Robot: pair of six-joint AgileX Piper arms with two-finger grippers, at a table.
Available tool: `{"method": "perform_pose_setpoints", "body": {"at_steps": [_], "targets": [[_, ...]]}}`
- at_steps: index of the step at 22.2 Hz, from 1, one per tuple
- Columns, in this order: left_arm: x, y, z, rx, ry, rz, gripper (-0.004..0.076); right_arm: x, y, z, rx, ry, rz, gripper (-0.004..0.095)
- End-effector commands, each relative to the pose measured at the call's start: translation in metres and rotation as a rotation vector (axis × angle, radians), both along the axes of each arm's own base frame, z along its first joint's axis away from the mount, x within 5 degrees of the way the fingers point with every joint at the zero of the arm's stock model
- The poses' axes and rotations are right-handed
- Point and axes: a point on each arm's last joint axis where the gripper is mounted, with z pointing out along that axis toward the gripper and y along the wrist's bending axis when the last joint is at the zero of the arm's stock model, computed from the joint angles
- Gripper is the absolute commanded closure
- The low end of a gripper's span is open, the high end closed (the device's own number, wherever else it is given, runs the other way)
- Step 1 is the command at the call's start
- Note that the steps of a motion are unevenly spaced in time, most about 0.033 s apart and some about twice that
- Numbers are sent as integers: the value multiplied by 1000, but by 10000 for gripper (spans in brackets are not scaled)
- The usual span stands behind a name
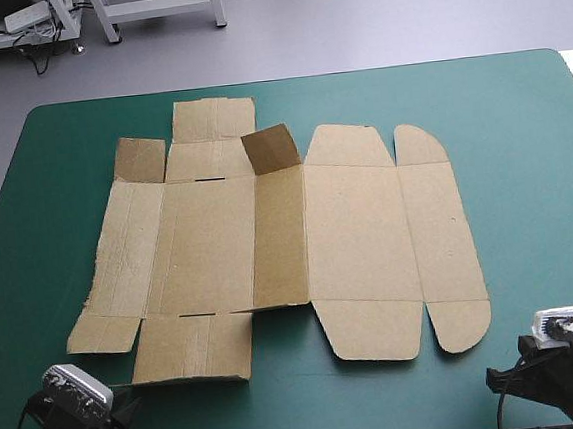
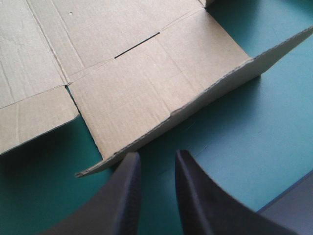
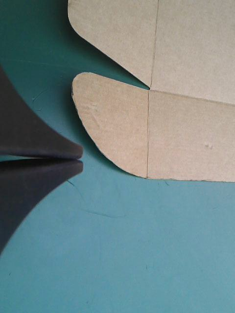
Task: Fold the box
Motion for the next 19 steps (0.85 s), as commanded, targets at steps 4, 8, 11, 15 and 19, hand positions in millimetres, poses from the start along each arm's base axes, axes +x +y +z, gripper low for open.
{"method": "perform_pose_setpoints", "body": {"at_steps": [4,8,11,15,19], "targets": [[3,-2,10,-41,-51,-2,554,4,-1,11,-6,-70,-12,923],[3,-4,19,-79,-86,-11,671,4,-1,11,-6,-72,-12,923],[6,-4,58,-121,-238,4,734,5,-1,12,-8,-82,-15,923],[22,-4,94,-103,-302,35,734,5,-2,13,-9,-94,-18,923],[54,-6,127,-66,-321,100,734,5,-2,13,-10,-96,-19,923]]}}
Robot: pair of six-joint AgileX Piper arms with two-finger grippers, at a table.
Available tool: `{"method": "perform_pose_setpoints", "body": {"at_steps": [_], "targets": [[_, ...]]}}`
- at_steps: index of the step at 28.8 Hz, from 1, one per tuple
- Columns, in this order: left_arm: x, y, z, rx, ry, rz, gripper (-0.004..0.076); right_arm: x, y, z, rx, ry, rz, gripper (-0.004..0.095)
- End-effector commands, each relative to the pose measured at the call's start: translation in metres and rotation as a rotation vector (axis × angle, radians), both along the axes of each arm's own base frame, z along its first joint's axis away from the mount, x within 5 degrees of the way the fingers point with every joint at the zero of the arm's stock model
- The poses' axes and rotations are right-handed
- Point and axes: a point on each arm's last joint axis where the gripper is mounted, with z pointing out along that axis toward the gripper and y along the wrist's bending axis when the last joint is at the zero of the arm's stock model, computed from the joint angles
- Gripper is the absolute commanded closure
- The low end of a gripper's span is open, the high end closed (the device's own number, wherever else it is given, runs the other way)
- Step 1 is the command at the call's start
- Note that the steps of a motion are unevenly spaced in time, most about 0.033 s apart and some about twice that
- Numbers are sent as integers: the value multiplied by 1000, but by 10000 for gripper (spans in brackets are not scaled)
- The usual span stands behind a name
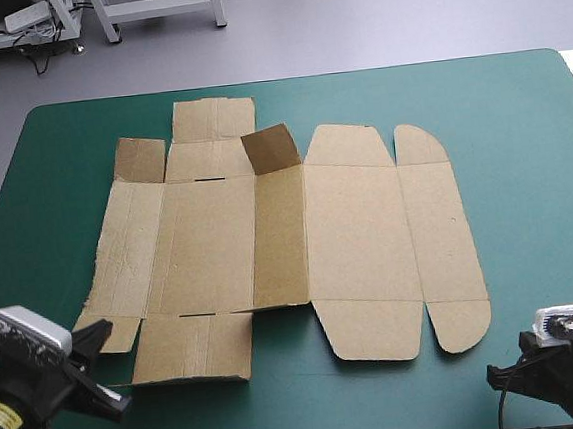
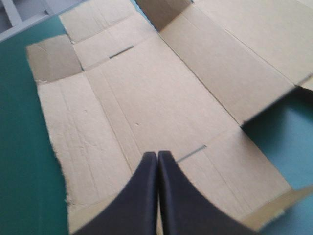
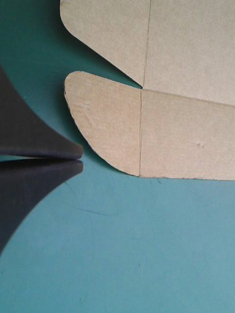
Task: Fold the box
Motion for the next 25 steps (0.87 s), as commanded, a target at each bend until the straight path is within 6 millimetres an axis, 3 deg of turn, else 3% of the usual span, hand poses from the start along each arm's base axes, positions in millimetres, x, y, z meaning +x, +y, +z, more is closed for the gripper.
{"method": "perform_pose_setpoints", "body": {"at_steps": [1,3,5,10,14,19,25], "targets": [[36,-3,37,-9,-77,75,734,4,-1,11,-7,-74,-13,923],[56,-2,48,8,-55,148,734,4,-1,11,-7,-74,-13,923],[90,0,53,111,40,257,734,4,-1,12,-7,-76,-13,923],[138,3,46,341,236,378,734,4,-1,12,-7,-78,-14,923],[167,14,41,412,339,426,733,4,-1,12,-7,-78,-14,923],[187,52,34,227,475,466,733,4,-1,12,-7,-78,-14,923],[197,105,16,-200,575,509,733,4,-1,12,-7,-78,-14,923]]}}
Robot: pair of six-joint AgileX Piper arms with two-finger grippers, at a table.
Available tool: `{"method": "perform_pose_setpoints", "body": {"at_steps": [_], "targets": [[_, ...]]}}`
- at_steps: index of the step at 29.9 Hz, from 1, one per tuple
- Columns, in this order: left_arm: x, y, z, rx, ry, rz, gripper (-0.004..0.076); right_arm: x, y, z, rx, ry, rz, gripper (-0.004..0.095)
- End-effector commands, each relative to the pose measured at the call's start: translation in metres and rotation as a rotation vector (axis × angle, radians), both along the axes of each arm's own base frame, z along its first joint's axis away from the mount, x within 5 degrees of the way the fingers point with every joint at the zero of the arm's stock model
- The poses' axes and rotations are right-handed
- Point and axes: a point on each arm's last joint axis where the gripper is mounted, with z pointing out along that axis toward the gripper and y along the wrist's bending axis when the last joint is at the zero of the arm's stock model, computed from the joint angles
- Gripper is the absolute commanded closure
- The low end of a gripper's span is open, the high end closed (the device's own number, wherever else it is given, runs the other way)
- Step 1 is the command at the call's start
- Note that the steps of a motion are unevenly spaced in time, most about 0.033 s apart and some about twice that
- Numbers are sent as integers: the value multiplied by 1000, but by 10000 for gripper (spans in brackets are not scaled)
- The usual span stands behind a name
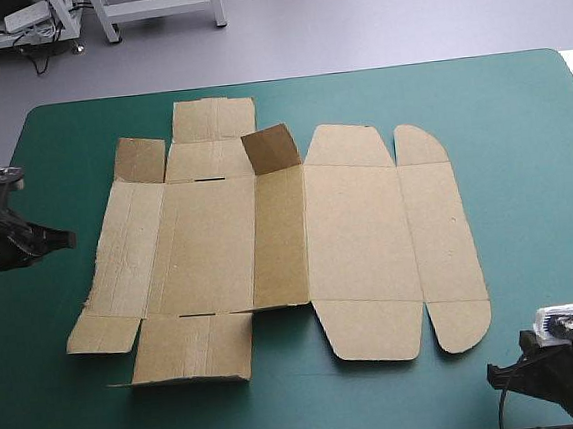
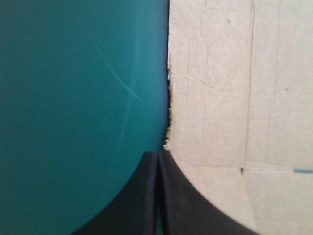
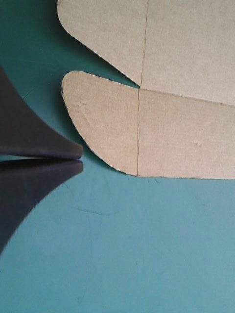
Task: Fold the box
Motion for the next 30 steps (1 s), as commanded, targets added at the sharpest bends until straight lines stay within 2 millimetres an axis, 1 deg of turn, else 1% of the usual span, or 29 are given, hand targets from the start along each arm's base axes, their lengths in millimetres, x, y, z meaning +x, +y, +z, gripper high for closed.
{"method": "perform_pose_setpoints", "body": {"at_steps": [1,3,5,11,15,16,18,20,21,24,26,30], "targets": [[4,17,8,-220,-110,42,733,4,-1,11,-7,-72,-12,923],[10,26,-1,-314,-99,46,734,4,-1,11,-9,-71,-13,923],[17,33,-12,-367,-69,59,734,4,-1,11,-10,-71,-13,923],[40,47,-47,-420,37,79,734,4,-3,11,-32,-66,-21,923],[48,55,-69,-415,117,93,724,3,-4,10,-49,-60,-25,923],[50,57,-73,-418,134,104,706,3,-4,10,-51,-58,-26,923],[53,59,-80,-438,156,129,638,3,-4,10,-50,-54,-25,923],[56,60,-87,-464,179,145,552,3,-4,10,-50,-54,-25,923],[58,60,-91,-479,186,154,489,3,-4,10,-50,-54,-25,923],[63,60,-96,-527,187,162,365,3,-4,10,-50,-54,-25,923],[64,60,-98,-537,188,164,346,3,-4,10,-50,-54,-25,922],[62,59,-102,-539,200,154,346,3,-4,10,-50,-56,-25,922]]}}
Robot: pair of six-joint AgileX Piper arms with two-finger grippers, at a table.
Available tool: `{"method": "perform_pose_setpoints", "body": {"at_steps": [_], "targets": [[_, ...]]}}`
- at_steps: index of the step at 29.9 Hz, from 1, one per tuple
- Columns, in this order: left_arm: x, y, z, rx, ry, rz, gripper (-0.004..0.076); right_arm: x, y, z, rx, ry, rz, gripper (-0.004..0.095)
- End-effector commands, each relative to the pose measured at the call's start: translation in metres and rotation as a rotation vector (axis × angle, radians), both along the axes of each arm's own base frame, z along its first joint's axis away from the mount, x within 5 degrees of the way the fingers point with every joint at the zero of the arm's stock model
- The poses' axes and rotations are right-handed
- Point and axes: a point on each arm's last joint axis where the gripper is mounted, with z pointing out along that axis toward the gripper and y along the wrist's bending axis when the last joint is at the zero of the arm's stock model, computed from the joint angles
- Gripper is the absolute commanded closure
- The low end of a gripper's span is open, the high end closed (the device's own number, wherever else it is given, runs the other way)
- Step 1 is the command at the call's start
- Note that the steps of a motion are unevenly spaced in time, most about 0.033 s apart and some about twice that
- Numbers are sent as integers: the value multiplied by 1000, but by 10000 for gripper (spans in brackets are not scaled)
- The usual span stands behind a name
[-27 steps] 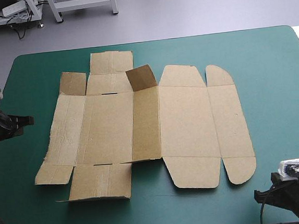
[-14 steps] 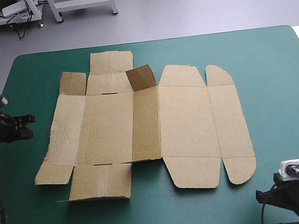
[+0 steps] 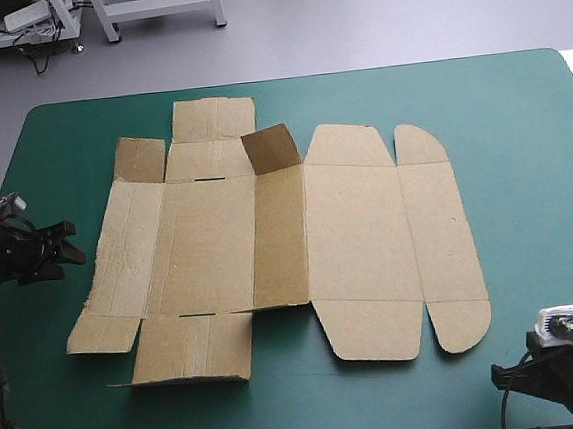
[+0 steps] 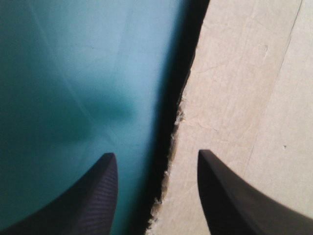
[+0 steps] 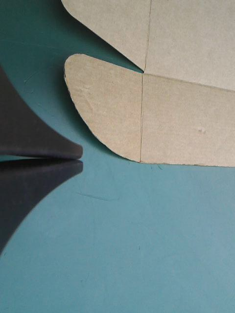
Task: Fold the box
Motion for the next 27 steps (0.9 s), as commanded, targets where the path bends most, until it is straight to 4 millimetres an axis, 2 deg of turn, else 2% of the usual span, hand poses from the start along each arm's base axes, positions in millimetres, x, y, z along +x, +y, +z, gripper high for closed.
{"method": "perform_pose_setpoints", "body": {"at_steps": [1,7,17,23,27], "targets": [[-8,-9,18,-58,-13,-27,346,3,-1,11,-7,-64,-12,923],[-13,-13,-5,-104,42,-55,347,4,-1,11,-5,-66,-14,923],[-11,-21,-7,-130,22,-95,347,4,-1,11,-5,-66,-14,923],[-5,-34,-21,-144,64,-150,347,4,-1,11,-5,-66,-14,923],[-6,-51,-40,-178,127,-201,347,3,-1,11,-5,-64,-14,923]]}}
